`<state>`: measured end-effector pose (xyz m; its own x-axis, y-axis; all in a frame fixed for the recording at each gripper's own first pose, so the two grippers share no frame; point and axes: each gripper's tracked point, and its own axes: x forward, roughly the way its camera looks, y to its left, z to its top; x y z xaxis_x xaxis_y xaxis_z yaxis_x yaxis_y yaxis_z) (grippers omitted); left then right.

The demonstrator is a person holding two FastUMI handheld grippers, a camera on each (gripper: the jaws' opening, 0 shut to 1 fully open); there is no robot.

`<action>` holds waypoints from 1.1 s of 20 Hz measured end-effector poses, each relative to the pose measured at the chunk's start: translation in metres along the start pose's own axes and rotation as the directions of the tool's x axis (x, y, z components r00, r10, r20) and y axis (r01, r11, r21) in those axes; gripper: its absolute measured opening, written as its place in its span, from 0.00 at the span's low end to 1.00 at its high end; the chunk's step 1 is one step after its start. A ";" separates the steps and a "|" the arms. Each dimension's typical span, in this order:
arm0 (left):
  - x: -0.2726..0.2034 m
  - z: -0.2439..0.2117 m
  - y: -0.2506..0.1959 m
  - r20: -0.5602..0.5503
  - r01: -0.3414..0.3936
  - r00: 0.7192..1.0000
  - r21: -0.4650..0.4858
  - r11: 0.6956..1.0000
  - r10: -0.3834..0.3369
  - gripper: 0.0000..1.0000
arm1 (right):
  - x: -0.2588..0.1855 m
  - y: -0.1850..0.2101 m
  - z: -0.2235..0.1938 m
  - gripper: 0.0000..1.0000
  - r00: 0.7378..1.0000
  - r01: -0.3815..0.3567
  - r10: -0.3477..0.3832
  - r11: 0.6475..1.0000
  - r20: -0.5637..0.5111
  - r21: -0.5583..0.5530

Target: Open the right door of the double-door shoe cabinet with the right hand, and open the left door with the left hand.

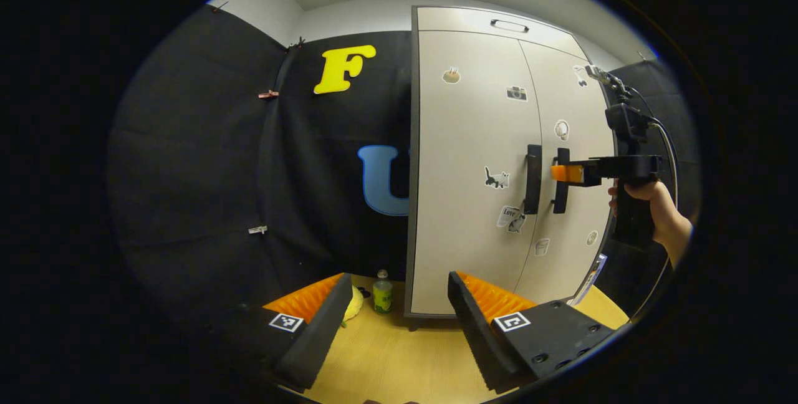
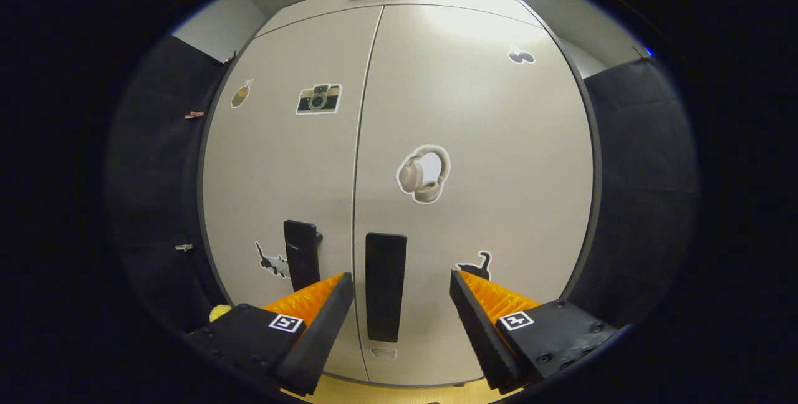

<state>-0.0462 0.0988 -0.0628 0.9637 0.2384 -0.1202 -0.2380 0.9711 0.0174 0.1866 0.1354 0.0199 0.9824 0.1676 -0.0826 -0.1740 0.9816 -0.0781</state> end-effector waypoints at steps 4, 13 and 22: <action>-0.003 -0.005 0.008 -0.012 -0.016 1.000 -0.013 1.000 0.016 0.95 | 0.011 0.005 -0.005 0.94 1.000 0.002 -0.002 1.000 -0.018 0.000; -0.007 -0.009 0.011 -0.014 -0.013 1.000 -0.018 1.000 0.013 0.95 | 0.017 0.013 -0.011 0.36 0.999 -0.013 0.016 0.998 -0.048 0.056; -0.013 -0.013 0.001 -0.018 0.032 0.999 -0.029 0.999 -0.032 0.95 | 0.010 0.014 -0.012 0.14 0.995 -0.048 0.057 0.994 -0.081 0.101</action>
<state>-0.0600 0.0965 -0.0739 0.9685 0.2069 -0.1386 -0.2109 0.9774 -0.0149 0.1937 0.1498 0.0062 0.9622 0.2151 -0.1673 -0.2136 0.9765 0.0270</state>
